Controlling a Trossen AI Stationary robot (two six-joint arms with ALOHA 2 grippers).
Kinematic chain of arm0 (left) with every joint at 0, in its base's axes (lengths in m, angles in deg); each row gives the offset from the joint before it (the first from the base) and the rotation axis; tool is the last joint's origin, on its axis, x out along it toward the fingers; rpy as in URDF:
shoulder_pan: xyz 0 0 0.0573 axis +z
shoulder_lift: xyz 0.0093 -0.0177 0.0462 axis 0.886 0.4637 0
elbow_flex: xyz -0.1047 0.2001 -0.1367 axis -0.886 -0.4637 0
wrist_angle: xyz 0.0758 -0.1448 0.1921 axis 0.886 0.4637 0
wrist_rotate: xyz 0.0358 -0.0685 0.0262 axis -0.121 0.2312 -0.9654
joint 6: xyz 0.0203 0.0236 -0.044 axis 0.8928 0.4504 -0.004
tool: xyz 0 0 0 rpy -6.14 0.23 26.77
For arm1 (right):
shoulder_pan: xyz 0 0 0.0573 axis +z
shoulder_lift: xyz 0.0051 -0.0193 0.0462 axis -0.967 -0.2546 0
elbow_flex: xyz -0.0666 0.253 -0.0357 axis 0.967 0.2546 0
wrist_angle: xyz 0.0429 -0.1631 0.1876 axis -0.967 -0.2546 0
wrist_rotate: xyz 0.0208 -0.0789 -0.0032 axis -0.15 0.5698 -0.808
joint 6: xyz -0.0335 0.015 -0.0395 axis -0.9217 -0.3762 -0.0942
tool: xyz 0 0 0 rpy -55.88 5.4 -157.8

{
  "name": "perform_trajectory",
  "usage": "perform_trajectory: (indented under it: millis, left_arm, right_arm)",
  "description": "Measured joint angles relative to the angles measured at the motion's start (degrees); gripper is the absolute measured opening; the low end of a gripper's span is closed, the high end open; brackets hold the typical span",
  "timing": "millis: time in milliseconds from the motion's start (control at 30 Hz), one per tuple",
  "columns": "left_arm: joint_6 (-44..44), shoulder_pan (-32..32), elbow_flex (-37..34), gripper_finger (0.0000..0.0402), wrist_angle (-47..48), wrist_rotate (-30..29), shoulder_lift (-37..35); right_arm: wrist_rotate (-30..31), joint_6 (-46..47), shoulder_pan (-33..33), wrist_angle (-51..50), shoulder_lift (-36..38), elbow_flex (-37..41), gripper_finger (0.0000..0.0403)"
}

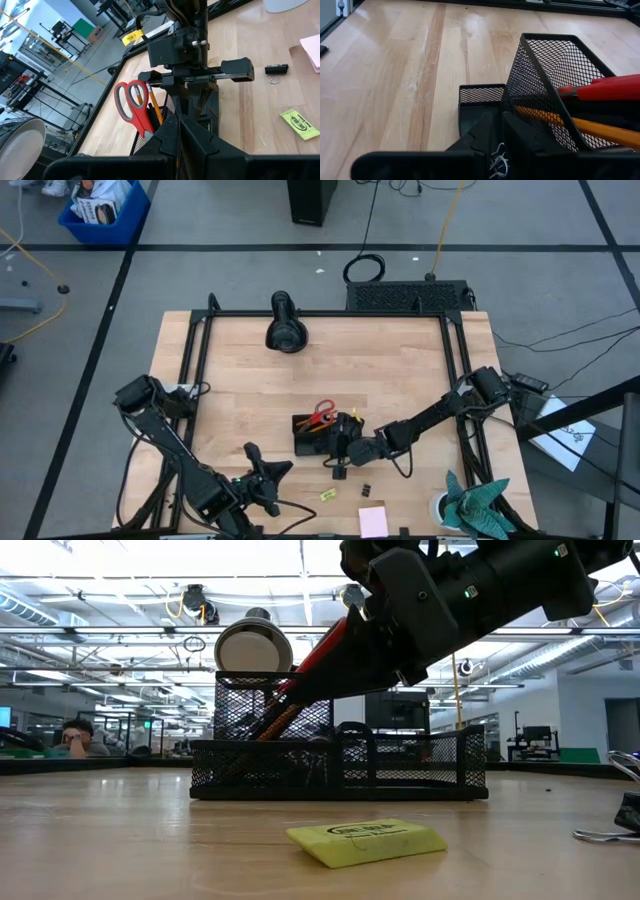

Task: Pick and place office supplies into organizer
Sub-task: Put the black binder clip into the desk organizer

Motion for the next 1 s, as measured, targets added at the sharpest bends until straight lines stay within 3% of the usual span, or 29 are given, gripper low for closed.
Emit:
perform_trajectory:
  millis: [333, 533, 733, 867, 1000]
  left_arm:
    - [0.0, 0.0, 0.0, 0.0026, 0.0, 0.0, 0.0]
    - [0.0, 0.0, 0.0, 0.0026, 0.3, 0.0, 0.0]
    - [-0.3, 0.0, 0.0, 0.0026, 0.3, 0.0, 0.0]
    - [-0.3, 0.0, 0.0, 0.0026, 0.2, 0.0, 0.0]
    - [-0.4, 0.0, 0.0, 0.0026, 0.2, 0.0, 0.0]
  right_arm:
    - [-1.2, 1.1, 1.3, -0.6, 1.4, 0.1, 0.0054]
    - [-9.4, 8.4, 6.9, -3.1, 6.1, 0.1, 0.0061]
    - [-9.6, 16.9, 14.0, -12.3, 8.1, 0.1, 0.0063]
    - [-9.7, 11.7, 17.1, -20.1, 7.9, 0.1, 0.0072]
    - [-12.8, 0.7, 17.8, -24.4, 8.0, 0.1, 0.0081]
